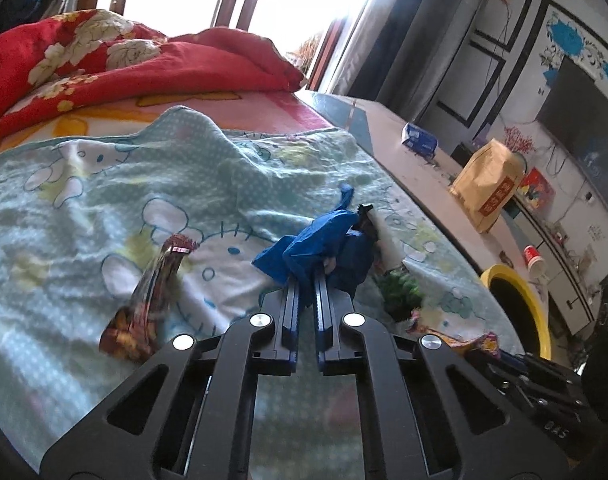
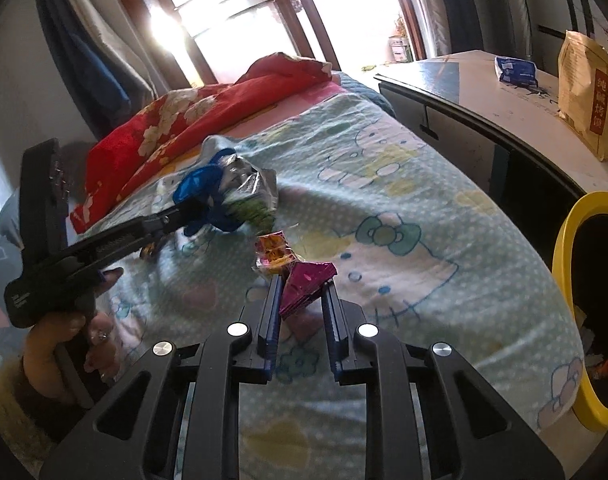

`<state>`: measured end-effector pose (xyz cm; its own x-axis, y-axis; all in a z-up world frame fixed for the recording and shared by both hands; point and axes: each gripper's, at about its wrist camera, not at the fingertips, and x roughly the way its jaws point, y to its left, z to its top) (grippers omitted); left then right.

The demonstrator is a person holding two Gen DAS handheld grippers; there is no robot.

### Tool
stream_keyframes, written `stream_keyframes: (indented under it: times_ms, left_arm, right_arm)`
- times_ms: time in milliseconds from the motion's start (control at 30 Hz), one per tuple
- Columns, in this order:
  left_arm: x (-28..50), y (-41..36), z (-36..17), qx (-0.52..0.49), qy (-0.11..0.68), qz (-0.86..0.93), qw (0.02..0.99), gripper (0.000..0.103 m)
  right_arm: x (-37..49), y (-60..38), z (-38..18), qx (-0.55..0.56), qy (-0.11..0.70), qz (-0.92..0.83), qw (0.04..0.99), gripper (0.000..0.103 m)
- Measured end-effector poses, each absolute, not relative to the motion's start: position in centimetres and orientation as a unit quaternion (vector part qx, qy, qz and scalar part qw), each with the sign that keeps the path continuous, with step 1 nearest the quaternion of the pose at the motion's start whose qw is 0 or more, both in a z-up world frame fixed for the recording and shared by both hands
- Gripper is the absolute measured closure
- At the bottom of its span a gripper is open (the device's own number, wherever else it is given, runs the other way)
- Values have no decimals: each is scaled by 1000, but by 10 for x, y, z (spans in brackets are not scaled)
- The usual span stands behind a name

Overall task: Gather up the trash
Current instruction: 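Grasp the blue packet with the left tool while the right tool grasps the pink wrapper, then carry the blue packet and pink wrapper with both tools over the yellow bin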

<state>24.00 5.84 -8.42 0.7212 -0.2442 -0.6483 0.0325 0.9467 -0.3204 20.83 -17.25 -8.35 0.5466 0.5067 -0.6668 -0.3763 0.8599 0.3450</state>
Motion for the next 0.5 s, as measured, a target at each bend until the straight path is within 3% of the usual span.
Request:
stream_keyframes:
  times_ms: [500]
  left_arm:
    - [178, 64, -42, -137, 302, -78, 940, 101]
  right_arm:
    - [183, -176, -52, 71, 374, 270, 885, 84]
